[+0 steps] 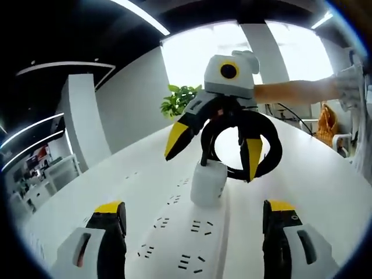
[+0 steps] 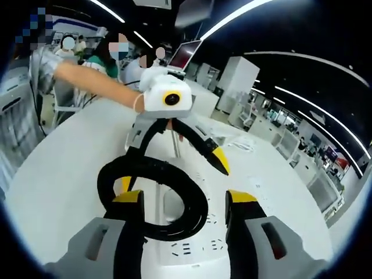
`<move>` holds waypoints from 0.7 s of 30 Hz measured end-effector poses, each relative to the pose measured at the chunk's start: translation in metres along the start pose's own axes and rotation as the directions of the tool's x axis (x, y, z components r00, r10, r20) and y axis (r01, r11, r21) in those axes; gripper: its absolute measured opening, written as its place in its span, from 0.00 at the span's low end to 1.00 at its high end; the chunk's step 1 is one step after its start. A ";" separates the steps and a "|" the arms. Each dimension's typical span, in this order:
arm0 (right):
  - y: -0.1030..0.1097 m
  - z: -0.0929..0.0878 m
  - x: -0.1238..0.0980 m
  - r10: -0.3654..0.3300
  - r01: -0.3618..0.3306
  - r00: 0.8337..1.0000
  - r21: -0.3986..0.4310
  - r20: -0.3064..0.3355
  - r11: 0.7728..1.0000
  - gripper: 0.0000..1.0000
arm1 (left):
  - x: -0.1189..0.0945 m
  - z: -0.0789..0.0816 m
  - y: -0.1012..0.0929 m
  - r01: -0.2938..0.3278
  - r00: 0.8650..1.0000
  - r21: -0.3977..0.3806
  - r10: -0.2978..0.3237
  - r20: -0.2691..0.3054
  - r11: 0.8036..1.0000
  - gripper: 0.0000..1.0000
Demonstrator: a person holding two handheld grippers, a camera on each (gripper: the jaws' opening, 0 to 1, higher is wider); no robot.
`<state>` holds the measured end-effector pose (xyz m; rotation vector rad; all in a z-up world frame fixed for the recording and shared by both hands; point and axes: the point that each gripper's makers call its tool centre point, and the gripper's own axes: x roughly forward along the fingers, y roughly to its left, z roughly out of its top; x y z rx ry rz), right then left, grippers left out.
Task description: Straighten the power strip on the desk, plug the charger into it
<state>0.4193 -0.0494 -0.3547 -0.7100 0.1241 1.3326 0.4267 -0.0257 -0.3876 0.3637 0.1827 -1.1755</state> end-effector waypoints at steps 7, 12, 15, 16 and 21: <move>0.005 -0.002 0.009 0.021 -0.021 0.999 -0.015 -0.035 1.000 0.53 | -0.003 -0.006 0.002 -0.011 1.000 -0.002 0.011 -0.012 1.000 0.99; 0.006 -0.003 0.011 0.033 -0.034 0.998 -0.012 -0.048 0.999 0.52 | -0.005 -0.011 0.001 -0.008 1.000 0.002 0.008 -0.030 1.000 0.99; 0.005 -0.005 0.011 0.029 -0.030 0.998 -0.013 -0.061 0.999 0.48 | -0.006 -0.012 0.002 -0.011 0.999 0.005 0.011 -0.037 1.000 0.99; 0.005 -0.006 0.011 0.028 -0.029 0.997 -0.011 -0.071 1.000 0.46 | -0.007 -0.013 0.003 -0.013 0.999 0.004 0.013 -0.037 1.000 0.99; 0.002 -0.009 0.012 0.029 -0.025 0.995 0.034 -0.097 0.999 0.33 | -0.007 -0.016 0.004 -0.019 0.999 0.000 0.019 -0.042 1.000 0.99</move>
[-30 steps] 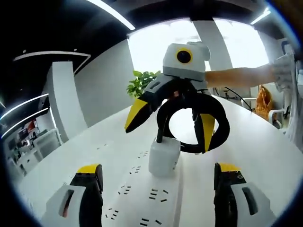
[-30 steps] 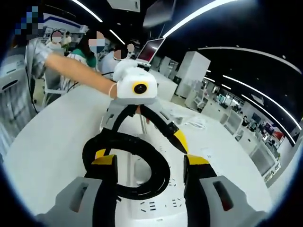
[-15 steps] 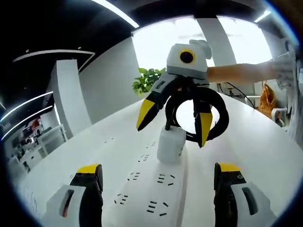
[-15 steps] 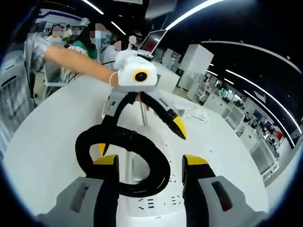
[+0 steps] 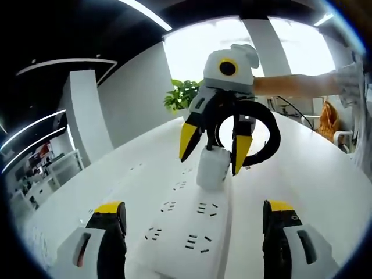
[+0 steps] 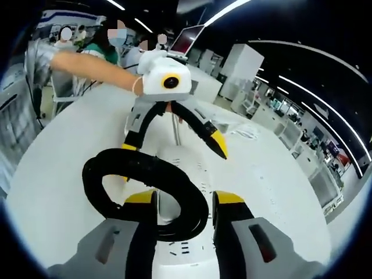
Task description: Straighten the power strip on the desk, plug the charger into it
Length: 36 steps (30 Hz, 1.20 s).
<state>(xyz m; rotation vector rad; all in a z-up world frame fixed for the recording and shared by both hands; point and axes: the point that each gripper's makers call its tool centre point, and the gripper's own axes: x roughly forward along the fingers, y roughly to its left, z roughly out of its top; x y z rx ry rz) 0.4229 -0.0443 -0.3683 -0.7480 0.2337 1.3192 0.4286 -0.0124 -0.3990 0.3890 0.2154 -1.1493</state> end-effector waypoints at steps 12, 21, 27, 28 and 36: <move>0.006 -0.003 0.003 0.046 -0.043 0.994 0.038 -0.098 0.998 0.24 | -0.001 -0.004 0.003 0.004 1.000 -0.009 -0.004 -0.028 1.000 0.99; 0.006 -0.006 0.002 0.082 -0.066 0.982 0.097 -0.171 0.993 0.23 | -0.008 -0.020 0.017 0.010 0.973 0.074 0.008 -0.230 0.997 0.85; 0.015 -0.006 0.001 0.089 -0.074 0.980 0.089 -0.176 0.993 0.23 | -0.007 -0.022 0.021 0.100 0.919 0.029 -0.081 -0.387 0.995 0.79; 0.017 -0.006 0.000 0.089 -0.075 0.980 0.087 -0.178 0.993 0.23 | -0.006 -0.026 0.023 0.124 0.894 0.051 -0.089 -0.439 0.991 0.76; 0.023 -0.006 -0.001 0.096 -0.085 0.978 0.070 -0.184 0.994 0.24 | 0.007 -0.035 0.017 0.195 0.807 -0.009 -0.166 -0.567 0.981 0.73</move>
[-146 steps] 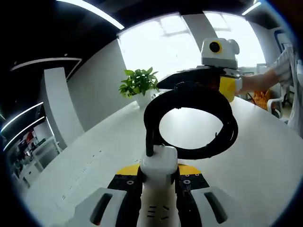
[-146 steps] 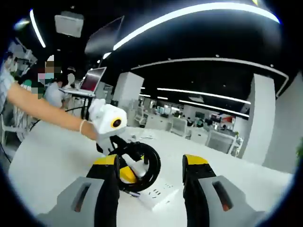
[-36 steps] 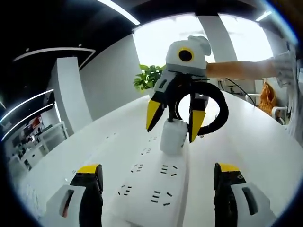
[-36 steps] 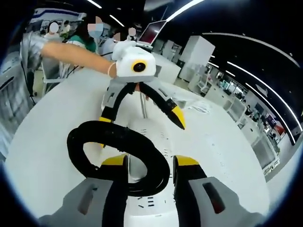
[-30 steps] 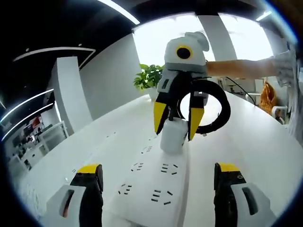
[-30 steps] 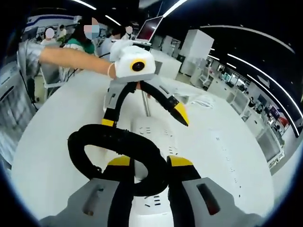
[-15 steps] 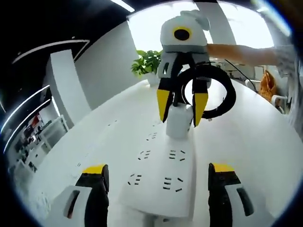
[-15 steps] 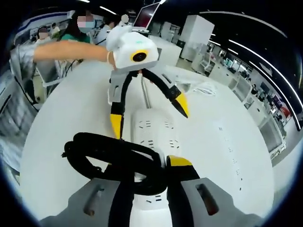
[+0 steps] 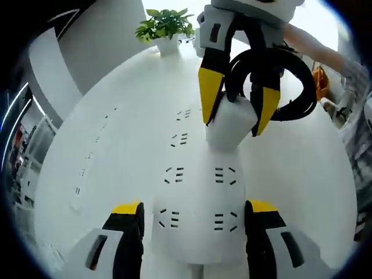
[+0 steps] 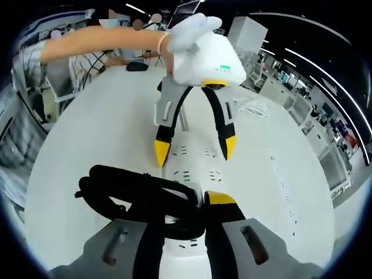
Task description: Straighten the power strip on the desk, plug the charger into it
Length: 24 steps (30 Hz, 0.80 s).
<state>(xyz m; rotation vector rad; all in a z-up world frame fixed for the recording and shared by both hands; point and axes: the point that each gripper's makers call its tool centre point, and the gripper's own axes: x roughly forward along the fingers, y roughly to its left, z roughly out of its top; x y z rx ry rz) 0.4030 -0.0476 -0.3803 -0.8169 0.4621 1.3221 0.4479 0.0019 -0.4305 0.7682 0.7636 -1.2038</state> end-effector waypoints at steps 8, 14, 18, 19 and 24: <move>0.001 0.000 0.000 0.004 -0.004 1.000 -0.001 0.010 1.000 0.24 | 0.003 -0.004 -0.004 0.031 0.995 0.001 -0.031 -0.094 1.000 0.75; 0.000 -0.001 0.000 0.010 -0.011 1.000 0.012 0.020 1.000 0.24 | 0.003 -0.008 -0.005 0.052 0.983 -0.036 -0.057 -0.175 0.998 0.73; -0.001 -0.001 0.000 0.009 -0.009 1.000 0.012 0.016 1.000 0.24 | 0.002 -0.011 -0.010 0.072 0.976 -0.038 -0.078 -0.204 0.997 0.69; -0.001 -0.001 0.000 0.009 -0.010 1.000 0.013 0.014 1.000 0.24 | 0.002 -0.012 -0.012 0.077 0.974 -0.039 -0.083 -0.212 0.996 0.67; -0.001 -0.001 0.000 0.012 -0.012 1.000 0.014 0.012 1.000 0.24 | 0.001 -0.013 -0.016 0.078 0.968 -0.041 -0.086 -0.236 0.996 0.67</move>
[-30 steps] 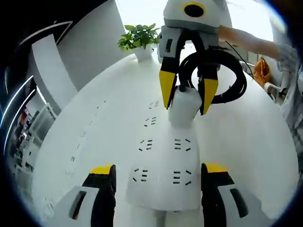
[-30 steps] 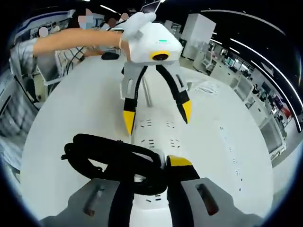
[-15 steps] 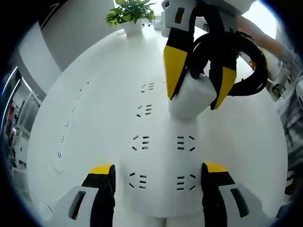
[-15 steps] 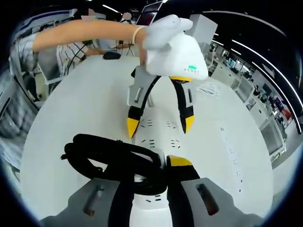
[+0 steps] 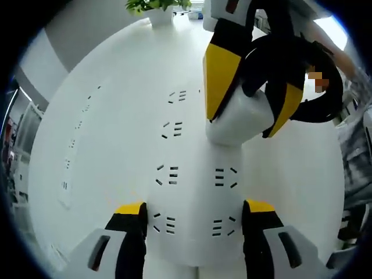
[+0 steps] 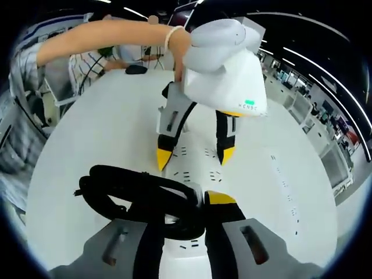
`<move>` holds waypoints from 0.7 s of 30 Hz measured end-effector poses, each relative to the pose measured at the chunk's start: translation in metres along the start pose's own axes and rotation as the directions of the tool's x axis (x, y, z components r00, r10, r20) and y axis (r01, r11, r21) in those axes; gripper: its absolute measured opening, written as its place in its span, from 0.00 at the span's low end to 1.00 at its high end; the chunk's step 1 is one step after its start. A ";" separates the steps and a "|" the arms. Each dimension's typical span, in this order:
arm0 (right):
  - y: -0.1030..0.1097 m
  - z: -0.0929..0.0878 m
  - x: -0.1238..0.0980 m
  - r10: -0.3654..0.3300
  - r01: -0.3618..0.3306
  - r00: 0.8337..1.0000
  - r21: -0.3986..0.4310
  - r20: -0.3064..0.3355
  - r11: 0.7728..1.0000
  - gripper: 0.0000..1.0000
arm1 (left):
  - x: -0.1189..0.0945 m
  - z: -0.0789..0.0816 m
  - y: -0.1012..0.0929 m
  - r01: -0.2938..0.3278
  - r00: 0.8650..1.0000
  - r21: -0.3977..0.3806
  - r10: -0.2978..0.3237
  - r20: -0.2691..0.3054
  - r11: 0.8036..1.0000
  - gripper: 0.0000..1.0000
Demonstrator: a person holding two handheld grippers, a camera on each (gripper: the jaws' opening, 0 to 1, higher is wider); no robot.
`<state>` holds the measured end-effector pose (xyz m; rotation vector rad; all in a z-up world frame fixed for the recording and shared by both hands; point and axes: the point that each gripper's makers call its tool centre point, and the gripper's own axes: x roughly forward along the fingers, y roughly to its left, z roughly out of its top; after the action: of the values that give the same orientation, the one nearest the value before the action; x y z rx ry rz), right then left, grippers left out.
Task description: Straighten the power strip on the desk, plug the charger into it
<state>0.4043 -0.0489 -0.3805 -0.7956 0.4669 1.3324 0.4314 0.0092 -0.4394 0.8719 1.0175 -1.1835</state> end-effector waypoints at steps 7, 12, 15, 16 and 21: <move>0.000 0.000 0.000 -0.007 0.006 1.000 -0.038 -0.030 0.999 0.24 | 0.001 -0.002 -0.004 0.025 1.000 0.000 -0.025 -0.013 1.000 0.67; 0.000 0.001 -0.001 -0.036 0.029 0.998 -0.131 -0.056 0.991 0.25 | 0.003 0.000 -0.009 0.029 0.999 -0.007 -0.030 -0.030 1.000 0.66; 0.001 0.000 -0.002 -0.054 0.032 0.994 -0.211 -0.100 0.977 0.25 | 0.003 0.001 -0.011 0.029 0.998 -0.006 -0.029 -0.057 1.000 0.66; 0.001 0.000 -0.002 -0.059 0.034 0.993 -0.221 -0.104 0.975 0.25 | 0.003 0.001 -0.011 0.029 0.998 -0.007 -0.030 -0.062 1.000 0.66; 0.000 0.007 -0.009 -0.059 0.032 0.993 -0.241 -0.104 0.970 0.26 | 0.003 0.000 -0.012 0.029 0.997 -0.011 -0.029 -0.068 1.000 0.66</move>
<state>0.4013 -0.0500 -0.3694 -1.0784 0.3759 1.3218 0.4200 0.0059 -0.4425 0.8975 1.0938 -1.1790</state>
